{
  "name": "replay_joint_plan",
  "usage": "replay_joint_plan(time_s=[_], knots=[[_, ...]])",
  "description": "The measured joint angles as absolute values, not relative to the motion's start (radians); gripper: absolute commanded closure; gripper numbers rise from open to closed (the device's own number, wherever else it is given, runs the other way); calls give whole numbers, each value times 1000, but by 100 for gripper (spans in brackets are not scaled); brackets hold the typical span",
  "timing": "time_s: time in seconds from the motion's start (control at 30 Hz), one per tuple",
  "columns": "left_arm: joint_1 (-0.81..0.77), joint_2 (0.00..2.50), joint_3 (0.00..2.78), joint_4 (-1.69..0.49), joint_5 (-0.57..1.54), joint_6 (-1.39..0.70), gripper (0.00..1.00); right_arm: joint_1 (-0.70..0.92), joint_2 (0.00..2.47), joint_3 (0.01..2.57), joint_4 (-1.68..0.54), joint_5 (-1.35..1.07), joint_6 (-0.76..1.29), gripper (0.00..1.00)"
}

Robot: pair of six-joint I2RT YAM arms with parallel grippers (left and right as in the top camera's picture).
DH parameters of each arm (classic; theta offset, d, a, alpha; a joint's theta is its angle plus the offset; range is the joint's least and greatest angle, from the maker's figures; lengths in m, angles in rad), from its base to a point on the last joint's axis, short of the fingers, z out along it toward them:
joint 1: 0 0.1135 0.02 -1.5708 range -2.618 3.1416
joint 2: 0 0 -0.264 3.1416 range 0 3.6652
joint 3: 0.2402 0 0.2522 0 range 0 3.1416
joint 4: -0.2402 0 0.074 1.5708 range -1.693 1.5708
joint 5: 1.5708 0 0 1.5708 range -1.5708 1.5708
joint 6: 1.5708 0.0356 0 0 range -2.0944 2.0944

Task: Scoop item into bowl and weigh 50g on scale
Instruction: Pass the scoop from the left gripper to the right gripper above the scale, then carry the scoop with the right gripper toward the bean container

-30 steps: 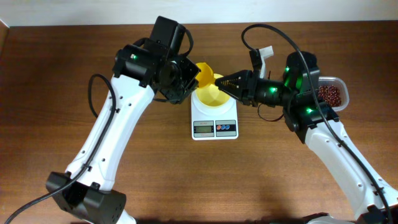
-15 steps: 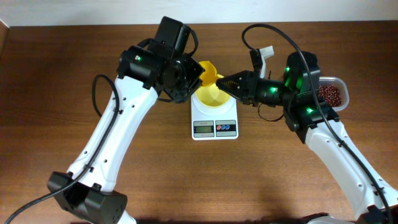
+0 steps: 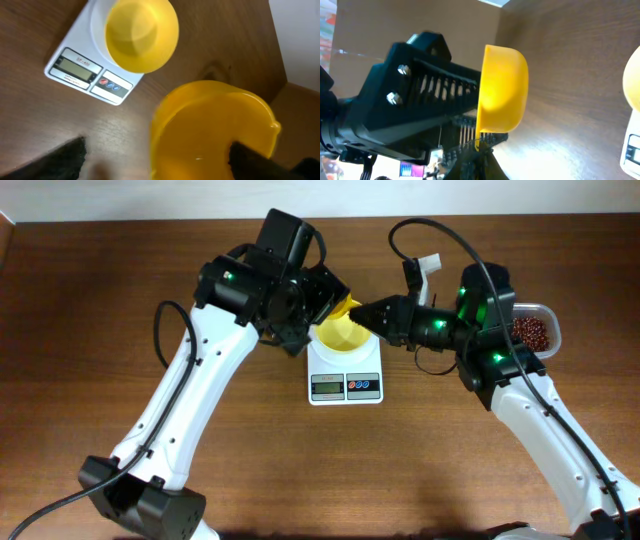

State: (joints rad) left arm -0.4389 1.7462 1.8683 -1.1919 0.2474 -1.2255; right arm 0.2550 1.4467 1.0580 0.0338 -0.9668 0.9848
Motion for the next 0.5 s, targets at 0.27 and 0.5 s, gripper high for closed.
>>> replay_joint_plan(time_s=[0.27, 0.5], knots=[[-426, 1746, 1868, -1190, 262, -1224, 1, 256, 1447, 1058, -18, -927, 929, 96], [-312, 1664, 1869, -1213, 285, -1219, 1, 249, 1447, 1058, -120, -795, 826, 96]])
